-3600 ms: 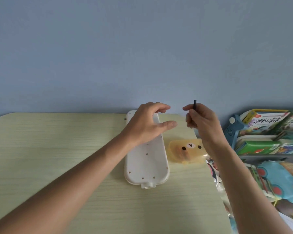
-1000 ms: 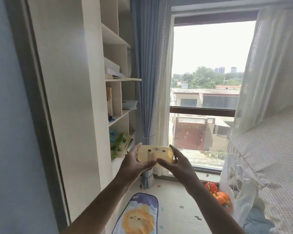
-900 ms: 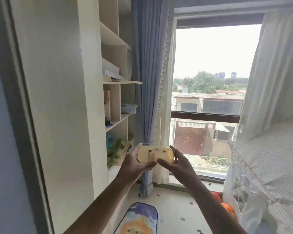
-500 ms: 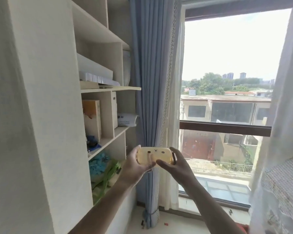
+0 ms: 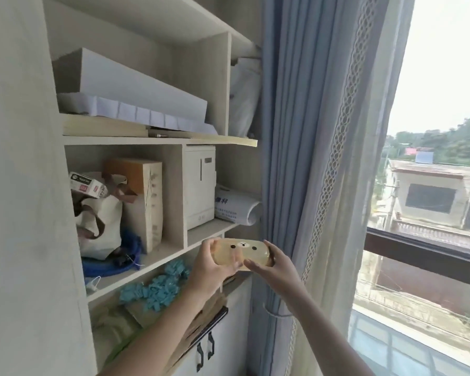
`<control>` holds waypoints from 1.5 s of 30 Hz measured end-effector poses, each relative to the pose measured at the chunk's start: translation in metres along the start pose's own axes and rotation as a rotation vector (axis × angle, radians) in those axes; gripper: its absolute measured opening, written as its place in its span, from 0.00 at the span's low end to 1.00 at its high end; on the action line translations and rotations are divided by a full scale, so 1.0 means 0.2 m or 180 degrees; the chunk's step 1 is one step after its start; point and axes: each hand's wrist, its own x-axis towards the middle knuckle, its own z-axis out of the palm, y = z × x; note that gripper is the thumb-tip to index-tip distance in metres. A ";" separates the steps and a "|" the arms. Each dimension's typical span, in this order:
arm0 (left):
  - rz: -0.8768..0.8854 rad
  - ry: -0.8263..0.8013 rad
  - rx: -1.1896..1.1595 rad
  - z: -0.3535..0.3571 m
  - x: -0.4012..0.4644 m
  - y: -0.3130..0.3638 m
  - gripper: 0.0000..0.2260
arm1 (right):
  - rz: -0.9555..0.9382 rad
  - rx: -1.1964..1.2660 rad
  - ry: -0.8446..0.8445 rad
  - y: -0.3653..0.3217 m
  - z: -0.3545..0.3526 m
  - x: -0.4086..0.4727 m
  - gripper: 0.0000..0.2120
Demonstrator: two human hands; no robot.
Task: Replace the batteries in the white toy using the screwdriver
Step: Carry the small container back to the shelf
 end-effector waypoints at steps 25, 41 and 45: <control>-0.0875 0.2004 0.1167 0.29 1.31 -0.65 0.29 | -0.0438 -0.0179 -0.2515 0.50 0.58 2.03 0.40; -0.1344 0.2749 0.1869 0.35 1.37 -0.72 0.27 | -0.1273 -0.1013 -0.2214 0.59 0.68 2.11 0.53; -0.1432 0.2806 0.1842 0.37 1.37 -0.69 0.24 | -0.1388 -0.0948 -0.2021 0.61 0.69 2.08 0.52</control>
